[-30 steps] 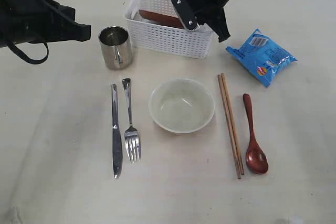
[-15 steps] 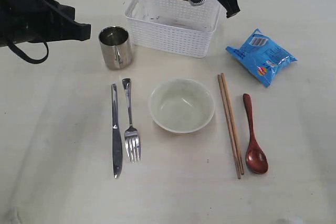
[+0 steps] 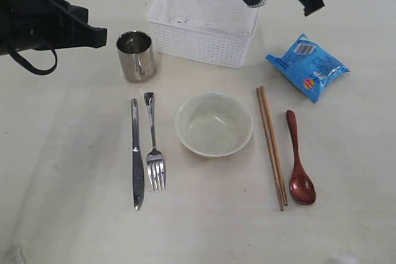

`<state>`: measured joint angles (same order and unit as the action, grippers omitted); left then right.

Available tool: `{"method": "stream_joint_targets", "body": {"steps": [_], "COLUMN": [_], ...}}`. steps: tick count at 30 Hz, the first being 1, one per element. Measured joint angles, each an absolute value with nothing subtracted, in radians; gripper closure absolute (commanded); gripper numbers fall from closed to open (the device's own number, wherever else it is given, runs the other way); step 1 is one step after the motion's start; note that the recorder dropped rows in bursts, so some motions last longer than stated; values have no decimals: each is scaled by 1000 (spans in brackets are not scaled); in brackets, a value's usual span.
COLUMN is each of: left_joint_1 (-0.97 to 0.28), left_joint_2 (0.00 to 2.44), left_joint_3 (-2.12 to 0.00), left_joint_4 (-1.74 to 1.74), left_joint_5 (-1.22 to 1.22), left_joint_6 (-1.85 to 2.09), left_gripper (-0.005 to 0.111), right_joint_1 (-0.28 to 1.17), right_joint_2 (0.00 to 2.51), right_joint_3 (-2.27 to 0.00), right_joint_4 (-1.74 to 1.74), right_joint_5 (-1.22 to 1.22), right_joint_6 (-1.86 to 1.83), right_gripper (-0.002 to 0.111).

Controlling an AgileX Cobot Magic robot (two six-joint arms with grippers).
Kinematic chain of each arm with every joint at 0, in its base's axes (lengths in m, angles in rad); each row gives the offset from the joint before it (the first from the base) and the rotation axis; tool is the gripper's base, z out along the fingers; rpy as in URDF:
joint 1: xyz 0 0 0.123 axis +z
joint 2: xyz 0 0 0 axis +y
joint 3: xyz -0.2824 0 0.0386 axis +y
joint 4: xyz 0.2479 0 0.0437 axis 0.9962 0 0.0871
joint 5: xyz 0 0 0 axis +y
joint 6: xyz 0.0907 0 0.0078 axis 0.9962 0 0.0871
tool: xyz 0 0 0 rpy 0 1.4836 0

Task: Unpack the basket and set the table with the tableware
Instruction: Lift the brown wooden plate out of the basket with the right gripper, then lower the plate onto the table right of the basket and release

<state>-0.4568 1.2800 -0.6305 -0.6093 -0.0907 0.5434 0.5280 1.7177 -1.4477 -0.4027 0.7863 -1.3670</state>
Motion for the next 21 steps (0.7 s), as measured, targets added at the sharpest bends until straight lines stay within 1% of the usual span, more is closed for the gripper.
{"method": "stream_joint_targets", "body": {"steps": [8, 14, 17, 21], "left_joint_1": [-457, -457, -457, -457], "left_joint_2": [1280, 1280, 1280, 1280], "left_joint_3": [-630, -630, -630, -630], "left_joint_4": [-609, -609, -609, -609], "left_joint_5": [-91, -91, -89, -80], "left_joint_6": [543, 543, 543, 543], "left_gripper": [107, 107, 107, 107], "right_joint_1": [552, 600, 611, 611], "right_joint_2": [1468, 1369, 1353, 1357], "right_joint_3": [-1178, -926, -826, -755], "right_joint_4": [-554, -718, -768, -841], "right_joint_5": [842, 883, 841, 742], "right_joint_6": [-1235, -1111, -1053, -963], "right_gripper": [109, 109, 109, 109]}}
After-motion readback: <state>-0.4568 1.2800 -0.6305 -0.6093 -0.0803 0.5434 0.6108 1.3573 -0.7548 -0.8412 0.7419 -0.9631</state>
